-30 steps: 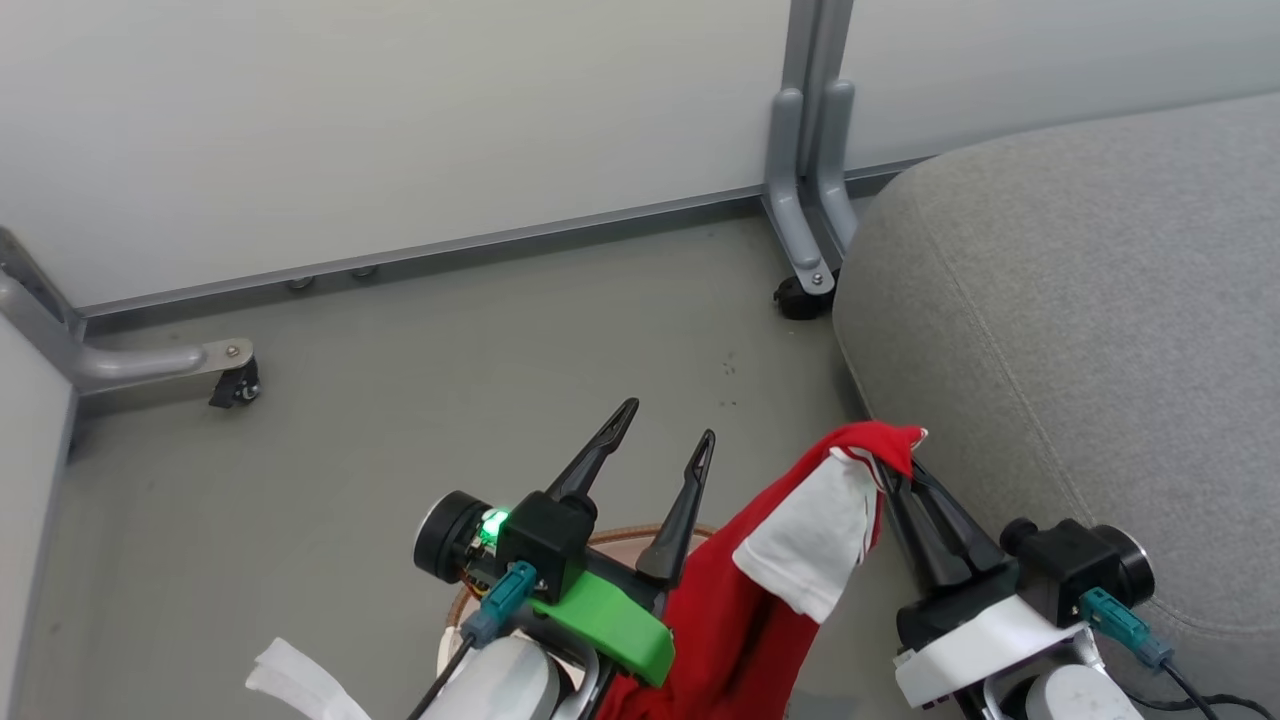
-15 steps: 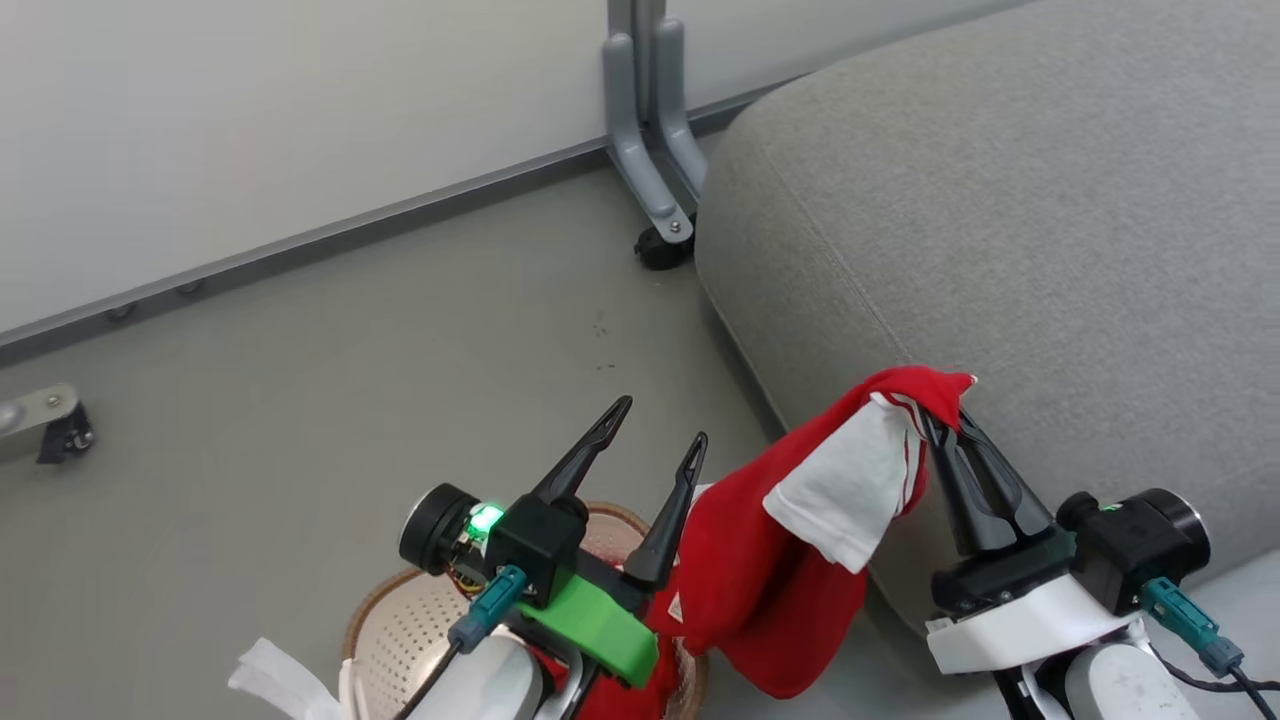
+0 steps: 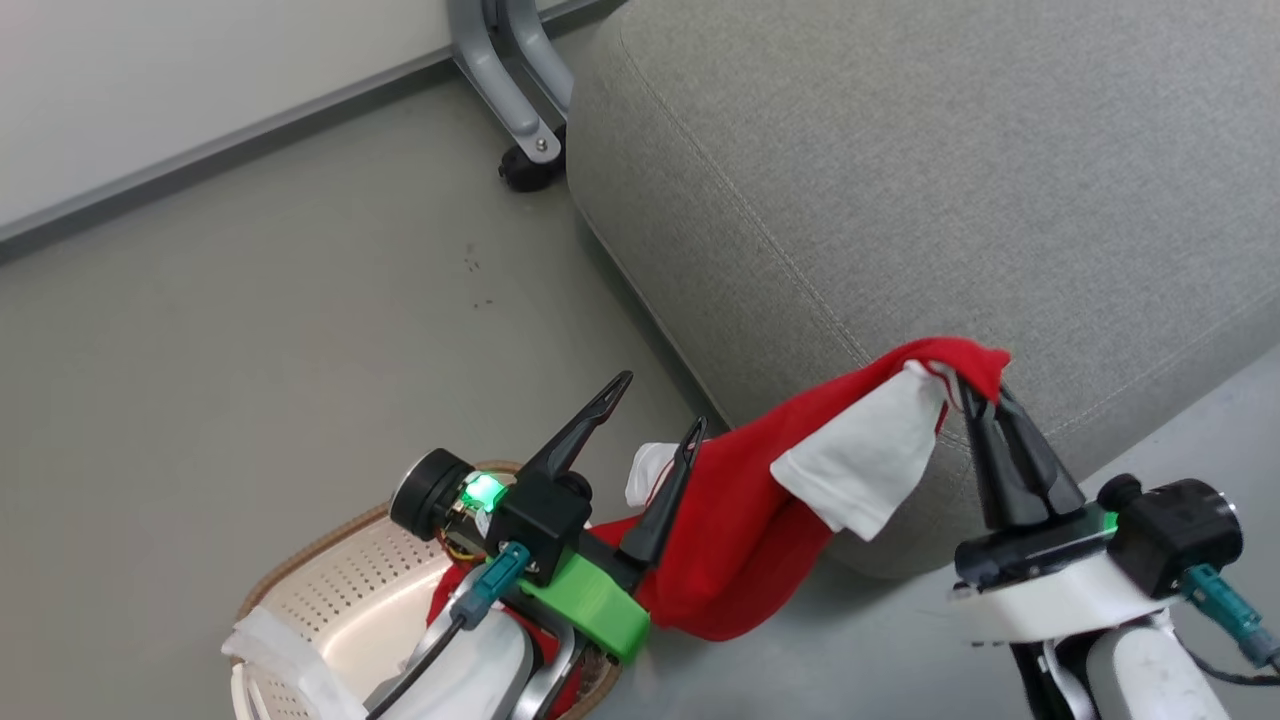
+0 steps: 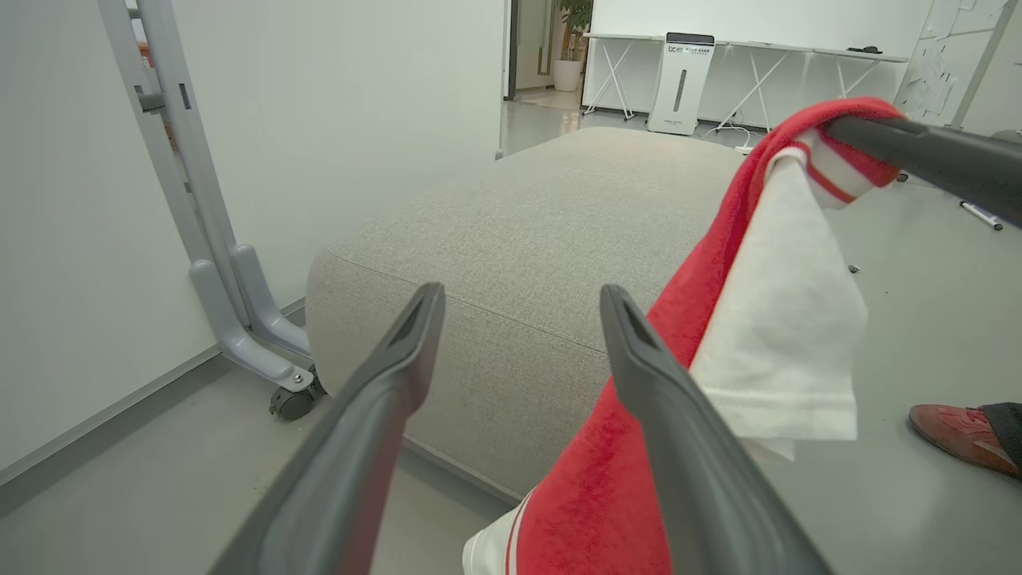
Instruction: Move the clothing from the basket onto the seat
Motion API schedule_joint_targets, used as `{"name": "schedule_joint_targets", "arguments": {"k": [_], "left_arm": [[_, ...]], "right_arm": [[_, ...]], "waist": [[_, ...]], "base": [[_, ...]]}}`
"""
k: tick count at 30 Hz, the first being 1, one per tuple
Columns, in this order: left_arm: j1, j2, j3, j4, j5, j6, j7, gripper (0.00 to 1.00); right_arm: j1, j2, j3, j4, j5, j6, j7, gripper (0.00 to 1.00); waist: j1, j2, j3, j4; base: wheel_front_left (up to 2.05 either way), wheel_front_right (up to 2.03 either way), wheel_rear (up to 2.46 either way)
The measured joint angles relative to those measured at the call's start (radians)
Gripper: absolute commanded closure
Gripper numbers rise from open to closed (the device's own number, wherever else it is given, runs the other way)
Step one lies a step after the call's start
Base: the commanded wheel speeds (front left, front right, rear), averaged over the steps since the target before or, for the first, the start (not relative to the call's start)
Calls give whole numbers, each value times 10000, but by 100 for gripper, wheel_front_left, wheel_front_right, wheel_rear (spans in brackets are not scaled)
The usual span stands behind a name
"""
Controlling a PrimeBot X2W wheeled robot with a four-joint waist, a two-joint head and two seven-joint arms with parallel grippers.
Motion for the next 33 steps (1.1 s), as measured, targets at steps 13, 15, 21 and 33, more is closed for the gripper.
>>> {"name": "schedule_joint_targets", "arguments": {"k": [13, 15, 21, 33], "left_arm": [[-1338, 470, -531, -1030, 679, -437, 920, 0], [-1531, 523, -629, -1248, 746, -525, 1060, 0], [-2115, 709, -732, -1894, 936, -685, 1325, 0], [-2513, 813, -869, -1977, 1028, -759, 1308, 0]], "right_arm": [[-5520, -1726, -2830, -915, -117, 0, -2, 100], [-6614, -2324, -3266, -470, 130, 0, -4, 100], [-9101, -3986, -4445, 1149, 617, 0, -17, 100], [-8420, -3540, -5402, 4669, -159, 0, -15, 100]], "waist": [[1, 0, 2215, 103], [1, 0, 2593, 217], [2, 0, 3807, 669], [3, 0, 5613, 1790]], "base": [[0, 0, 0], [0, 0, 0], [0, 0, 0], [0, 0, 0]]}}
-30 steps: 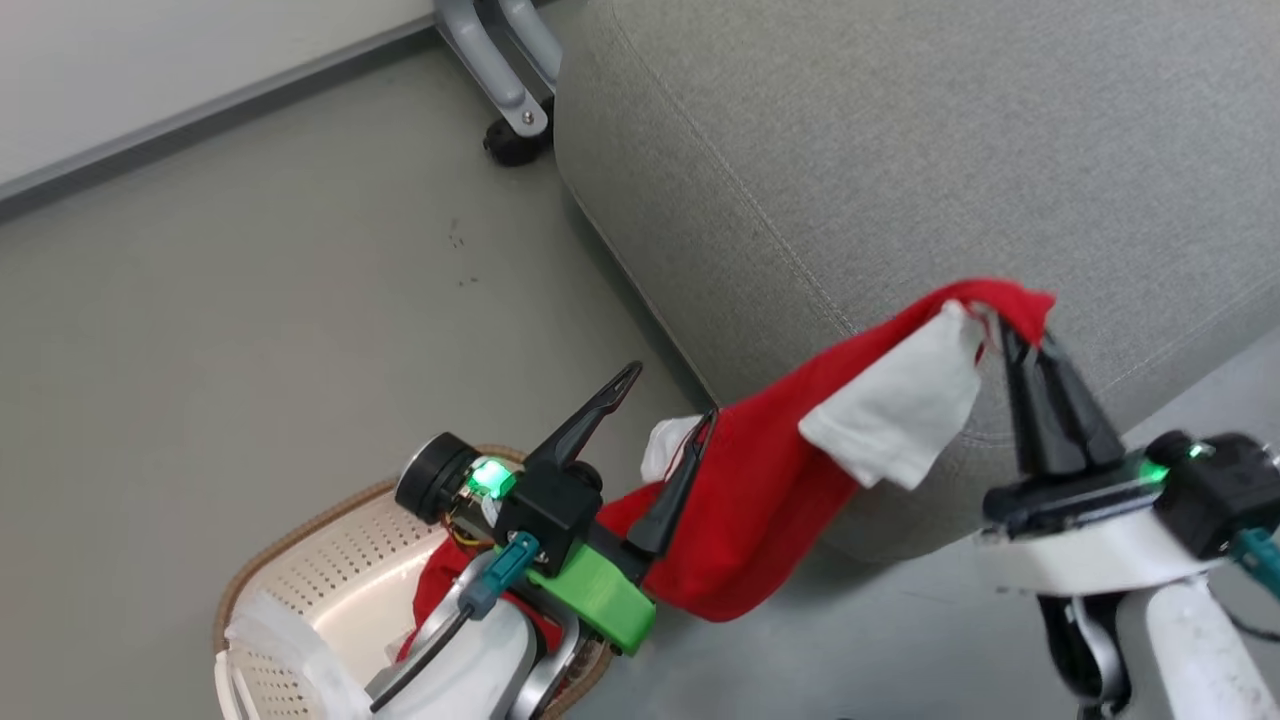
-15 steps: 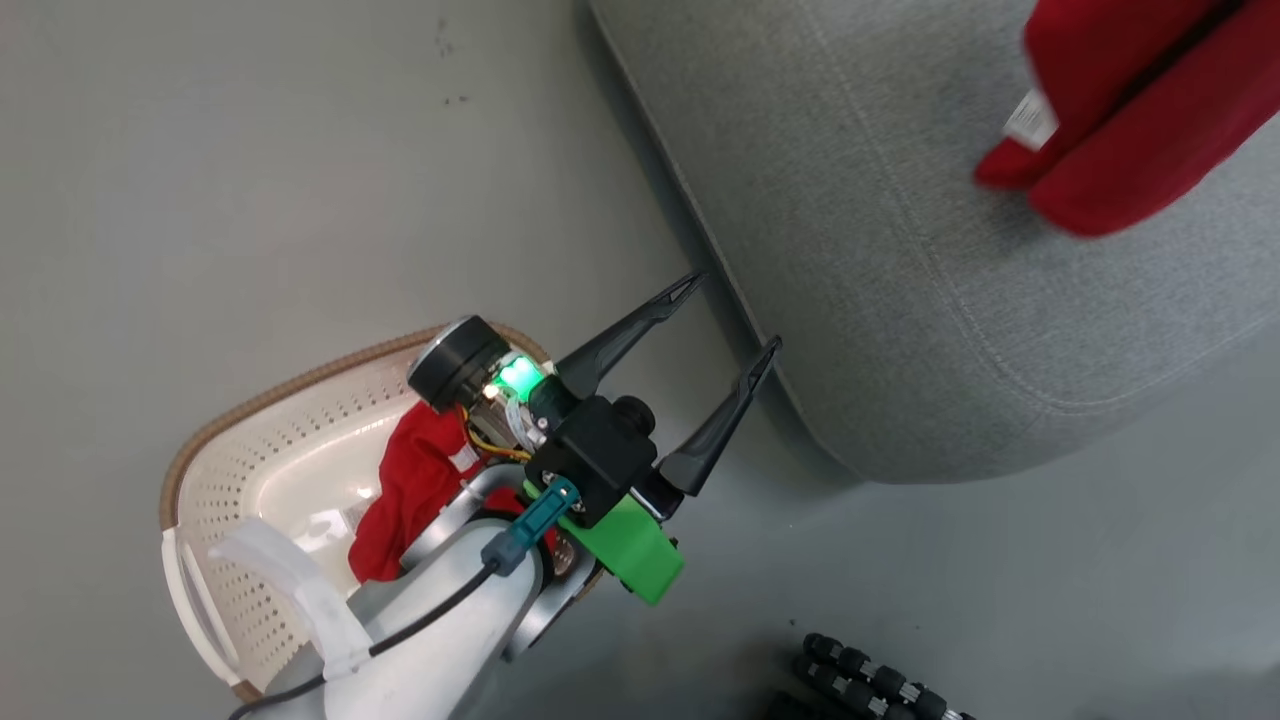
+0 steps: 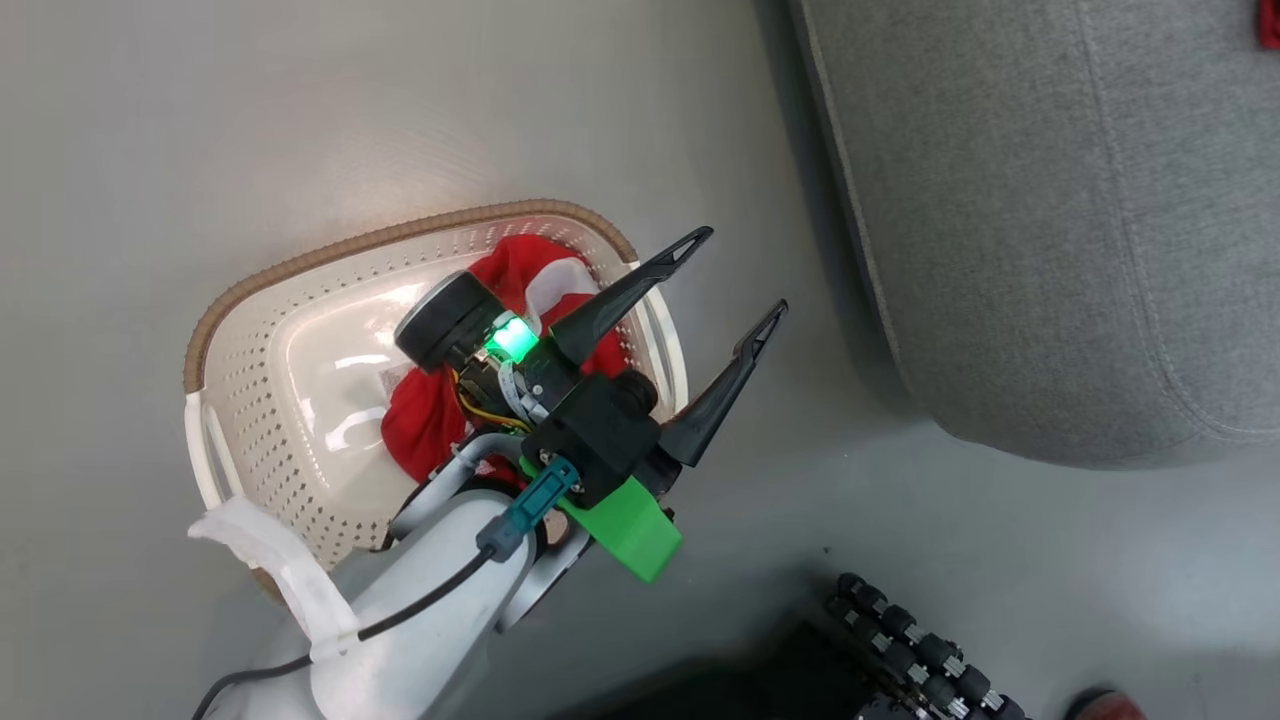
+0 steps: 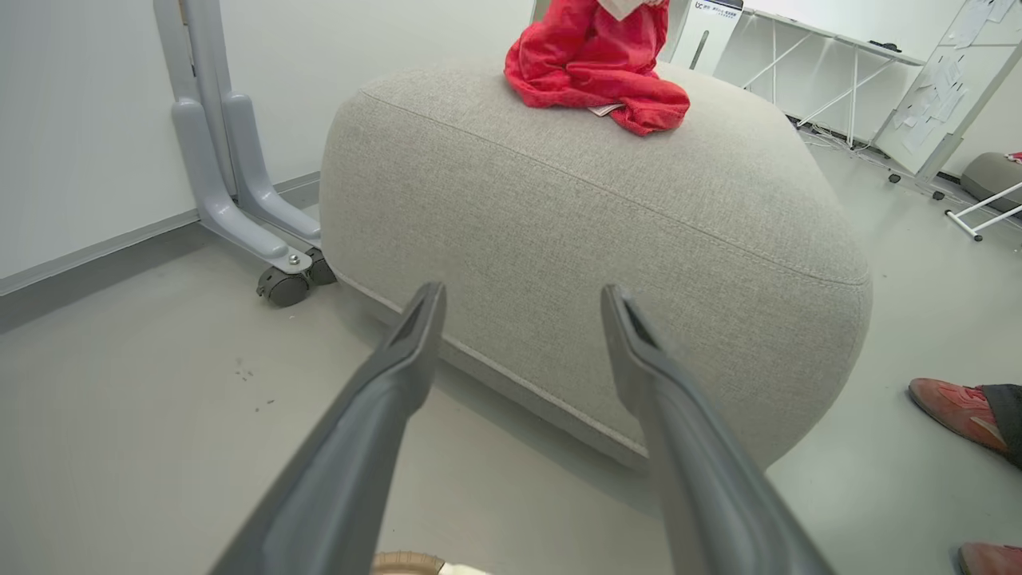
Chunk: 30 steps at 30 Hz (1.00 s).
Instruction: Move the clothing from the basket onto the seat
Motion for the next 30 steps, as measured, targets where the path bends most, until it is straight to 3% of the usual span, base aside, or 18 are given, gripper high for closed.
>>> {"name": "schedule_joint_targets", "arguments": {"k": [4, 5, 6, 7, 11, 15, 20, 30], "left_arm": [[-2, 2, -44, 63, -15, 19, -12, 0], [-2, 4, -58, 90, -27, 23, -10, 0], [-1, 10, -59, 117, -29, 40, -10, 0], [-1, 15, -59, 144, -46, 46, -12, 0], [8, -6, -44, 316, -92, 146, -230, 0], [117, -232, 153, 648, -349, 451, -650, 0], [372, -531, 391, 1260, -616, 711, -1112, 0], [1405, -1235, 1837, 2077, -1501, 1561, -1453, 0]], "right_arm": [[451, 479, -579, 1254, -270, 0, 2, 99], [524, 604, -767, 1471, -274, 0, 2, 69], [576, 706, -926, 1593, -303, 2, 2, 53], [621, 786, -1147, 1670, -430, 2, 2, 0], [1109, 1187, -1785, 1473, -721, 0, 0, 0], [2071, 1839, -1415, 903, -382, 0, 2, 0], [3669, 2169, -309, -228, 360, 0, 2, 0], [5598, 2717, 2830, -1549, 353, 0, 2, 0]], "waist": [[-1, 0, 243, 239], [-1, 0, 280, 286], [-1, 0, 302, 325], [-1, 0, 299, 352], [-2, 0, 128, 387], [-2, 0, -214, 446], [-3, 0, -924, 585], [-3, 0, -2651, 1197]], "base": [[0, 0, 0], [0, 0, 0], [0, 0, 0], [0, 0, 0], [0, 0, 0], [0, 0, 0], [0, 0, 0], [0, 0, 0]]}}
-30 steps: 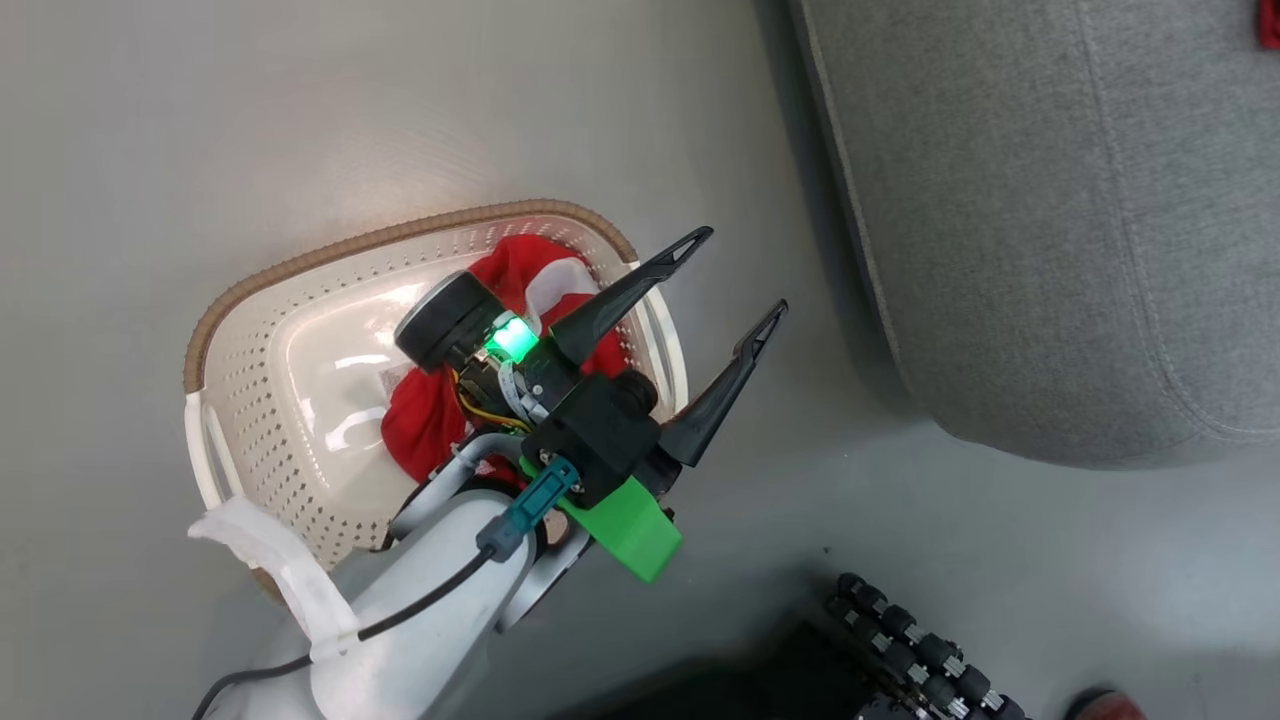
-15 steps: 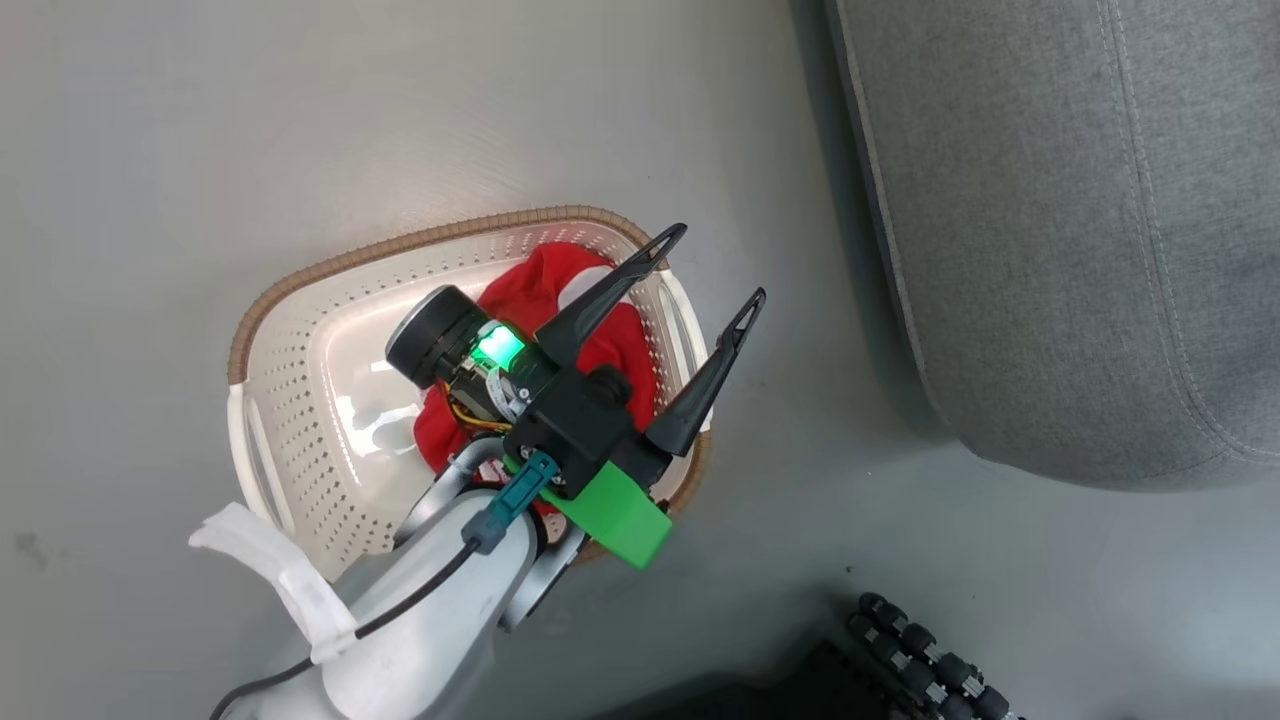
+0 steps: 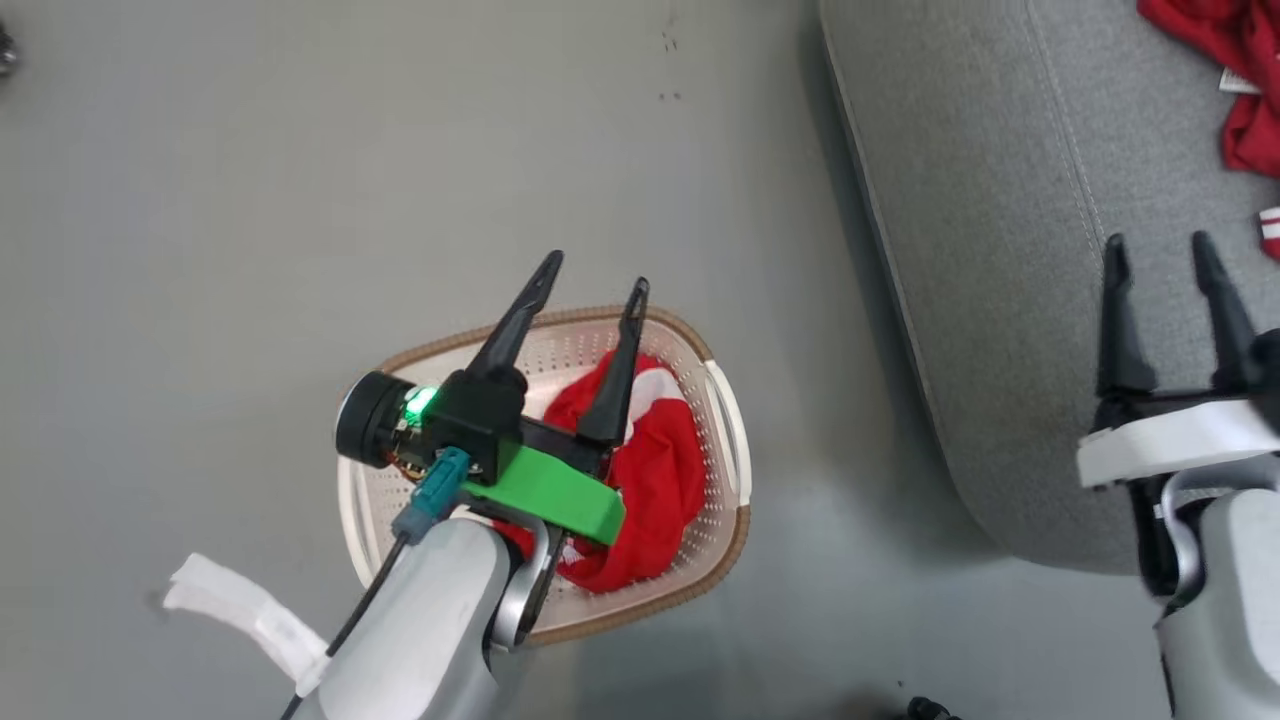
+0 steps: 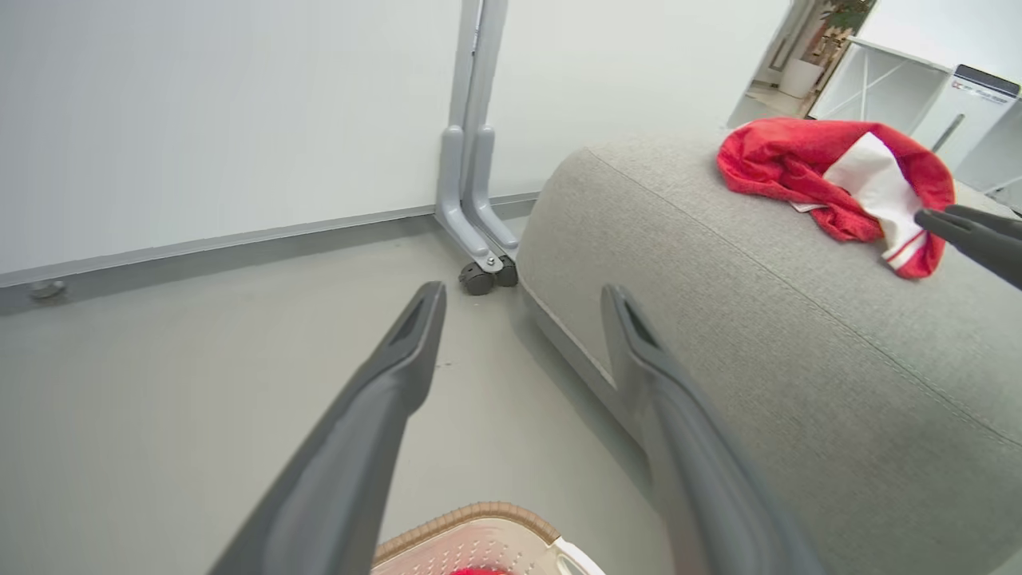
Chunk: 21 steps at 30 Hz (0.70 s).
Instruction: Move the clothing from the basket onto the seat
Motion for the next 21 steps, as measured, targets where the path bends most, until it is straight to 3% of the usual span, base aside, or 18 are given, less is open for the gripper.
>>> {"name": "schedule_joint_targets", "arguments": {"k": [8, 21], "left_arm": [[1960, -349, 1992, -313, -109, 130, -29, 0], [5006, -558, 3956, -2167, 1058, 148, -33, 0]], "right_arm": [[757, 242, 1893, 82, -86, 2, 0, 0], [2615, 514, 2345, -1239, -109, 0, -2, 0]], "waist": [[0, 0, -1783, 788], [-1, 0, -4484, 1706]], "base": [[0, 0, 0], [0, 0, 0]]}}
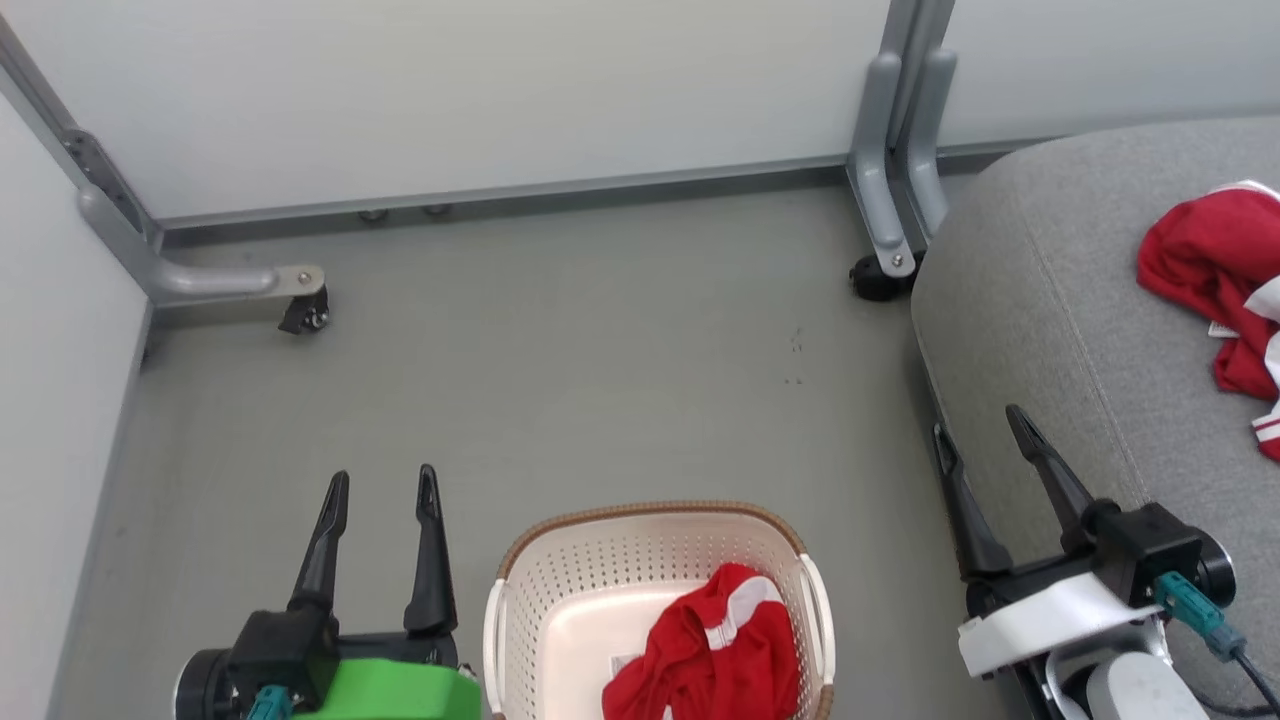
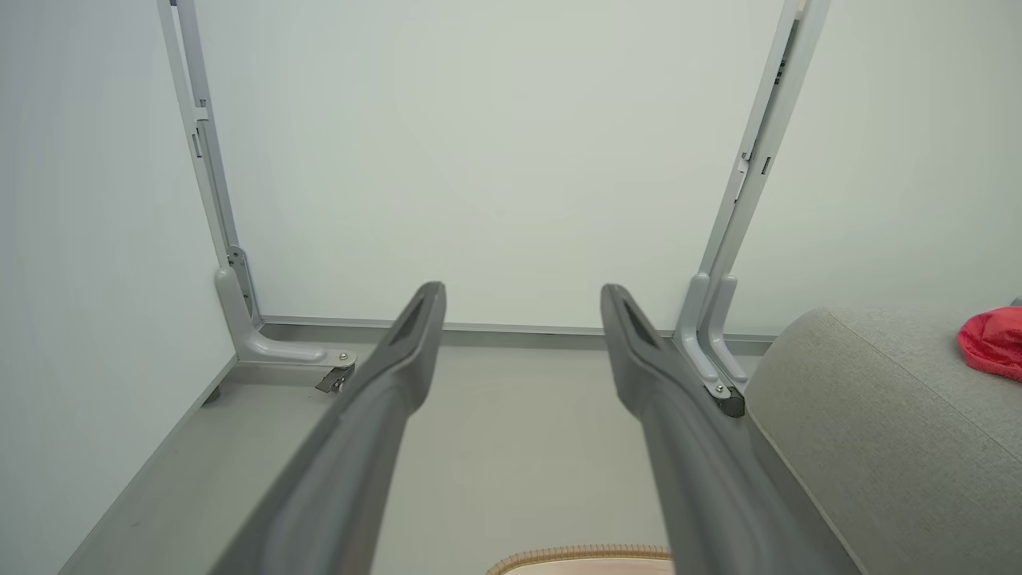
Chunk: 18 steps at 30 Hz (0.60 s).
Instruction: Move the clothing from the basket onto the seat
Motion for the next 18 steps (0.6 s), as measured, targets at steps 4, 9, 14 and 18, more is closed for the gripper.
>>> {"name": "schedule_joint_targets", "arguments": {"k": [4, 9, 14, 18], "left_arm": [[766, -10, 203, -721, -54, -240, 0, 0], [1571, -12, 284, -1039, 115, -491, -2, 0], [2230, -13, 301, -972, 167, -491, 0, 0], [2405, -13, 240, -888, 337, -573, -2, 0]], "right_arm": [[756, 142, -98, -311, 0, 0, 0, 0], [1629, 228, -75, -479, -178, 0, 0, 0], [2124, 240, -15, -443, -270, 0, 0, 0], [2244, 251, 12, -420, -284, 0, 0, 0]], "waist": [[0, 0, -639, 163], [0, 0, -1291, 246], [0, 0, -1747, 211], [0, 0, -1948, 142]], "base": [[0, 0, 0], [0, 0, 0], [0, 0, 0], [0, 0, 0]]}}
